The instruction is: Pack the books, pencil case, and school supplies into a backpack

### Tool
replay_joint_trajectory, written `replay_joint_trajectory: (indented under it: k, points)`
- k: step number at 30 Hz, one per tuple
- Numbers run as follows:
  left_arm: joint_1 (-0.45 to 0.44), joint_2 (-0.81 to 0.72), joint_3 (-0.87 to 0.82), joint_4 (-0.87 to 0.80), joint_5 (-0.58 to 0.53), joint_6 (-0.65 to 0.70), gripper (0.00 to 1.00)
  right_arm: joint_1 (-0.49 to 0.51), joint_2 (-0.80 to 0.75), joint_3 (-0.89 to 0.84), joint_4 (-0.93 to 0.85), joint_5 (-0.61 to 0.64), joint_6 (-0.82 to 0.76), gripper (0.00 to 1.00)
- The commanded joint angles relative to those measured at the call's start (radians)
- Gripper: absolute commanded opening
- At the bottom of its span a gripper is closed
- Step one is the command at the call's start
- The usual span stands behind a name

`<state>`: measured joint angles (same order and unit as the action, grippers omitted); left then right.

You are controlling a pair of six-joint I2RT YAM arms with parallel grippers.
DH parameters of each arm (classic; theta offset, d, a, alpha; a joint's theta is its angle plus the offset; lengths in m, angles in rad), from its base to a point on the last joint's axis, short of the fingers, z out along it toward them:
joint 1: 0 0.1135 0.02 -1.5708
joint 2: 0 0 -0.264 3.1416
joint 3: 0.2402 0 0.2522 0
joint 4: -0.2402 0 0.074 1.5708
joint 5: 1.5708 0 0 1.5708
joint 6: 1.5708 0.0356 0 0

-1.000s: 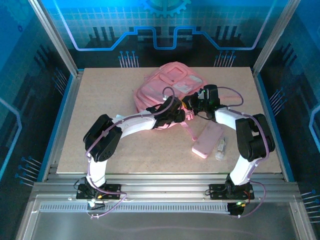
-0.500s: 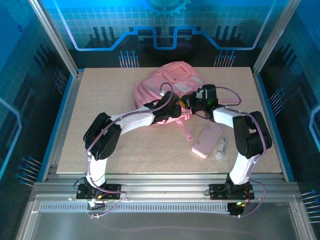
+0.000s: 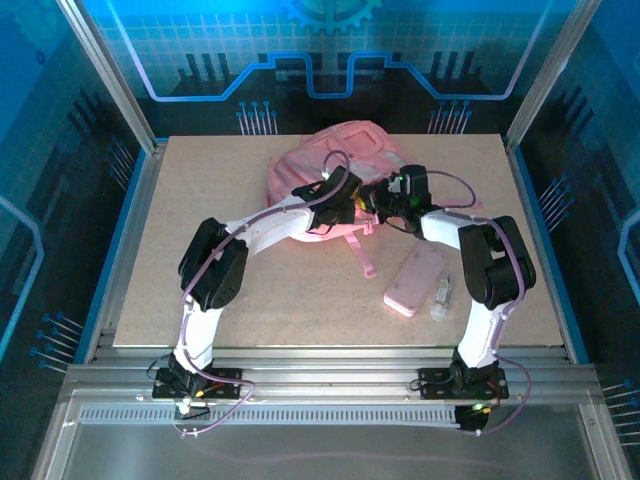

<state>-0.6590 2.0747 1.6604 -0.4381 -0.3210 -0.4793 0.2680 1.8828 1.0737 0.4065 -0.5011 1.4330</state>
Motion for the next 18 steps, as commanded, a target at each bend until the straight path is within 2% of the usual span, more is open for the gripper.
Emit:
replay_joint_trajectory:
  k: [1, 5, 9, 13, 18]
  points:
    - [0.027, 0.029, 0.026, 0.113, -0.072, 0.086, 0.37, 0.057, 0.001, 0.024, 0.046, -0.155, 0.012, 0.0]
    - [0.028, 0.045, 0.033, 0.116, -0.074, 0.104, 0.34, 0.059, 0.007, 0.031, 0.04, -0.155, 0.01, 0.0]
    - [0.028, 0.049, 0.041, 0.12, -0.056, 0.094, 0.15, 0.058, 0.022, 0.03, 0.038, -0.151, 0.004, 0.0]
    - [0.027, 0.023, 0.033, 0.142, 0.019, 0.091, 0.0, 0.055, 0.041, 0.025, 0.032, -0.142, -0.009, 0.0]
    - [0.027, -0.031, -0.003, 0.151, 0.141, 0.051, 0.0, 0.039, 0.059, 0.031, -0.024, -0.109, -0.065, 0.0]
